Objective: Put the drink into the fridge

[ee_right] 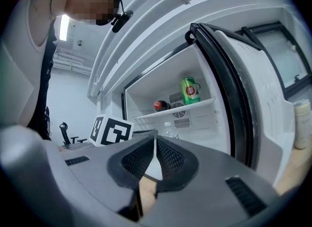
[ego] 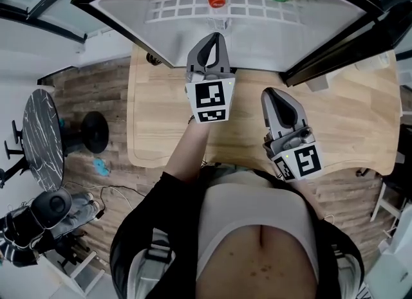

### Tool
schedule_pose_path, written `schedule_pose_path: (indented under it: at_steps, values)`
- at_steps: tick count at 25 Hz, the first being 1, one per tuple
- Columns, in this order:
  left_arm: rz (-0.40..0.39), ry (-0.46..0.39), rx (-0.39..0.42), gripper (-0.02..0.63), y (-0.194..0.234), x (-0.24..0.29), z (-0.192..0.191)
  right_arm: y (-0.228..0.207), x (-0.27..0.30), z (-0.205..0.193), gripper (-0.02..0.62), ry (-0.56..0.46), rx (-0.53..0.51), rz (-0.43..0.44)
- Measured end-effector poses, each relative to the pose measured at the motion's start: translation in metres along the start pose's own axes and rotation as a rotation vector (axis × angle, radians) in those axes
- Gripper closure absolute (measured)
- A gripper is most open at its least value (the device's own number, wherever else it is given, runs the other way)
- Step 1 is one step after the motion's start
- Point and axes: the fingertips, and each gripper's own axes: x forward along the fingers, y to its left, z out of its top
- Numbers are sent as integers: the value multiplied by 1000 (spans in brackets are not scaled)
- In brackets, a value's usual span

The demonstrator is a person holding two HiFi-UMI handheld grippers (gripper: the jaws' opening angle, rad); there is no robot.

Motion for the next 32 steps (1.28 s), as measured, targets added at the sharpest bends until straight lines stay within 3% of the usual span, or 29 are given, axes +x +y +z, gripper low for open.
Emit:
schedule_pose_path:
  at_steps: [17,32]
  values:
    - [12,-1,-57,600,-38,-63,5,1,-24,2,558,-31,8,106]
    - [-76,-15,-75,600,-55,-169,7,70,-65,8,558,-53,-39,113]
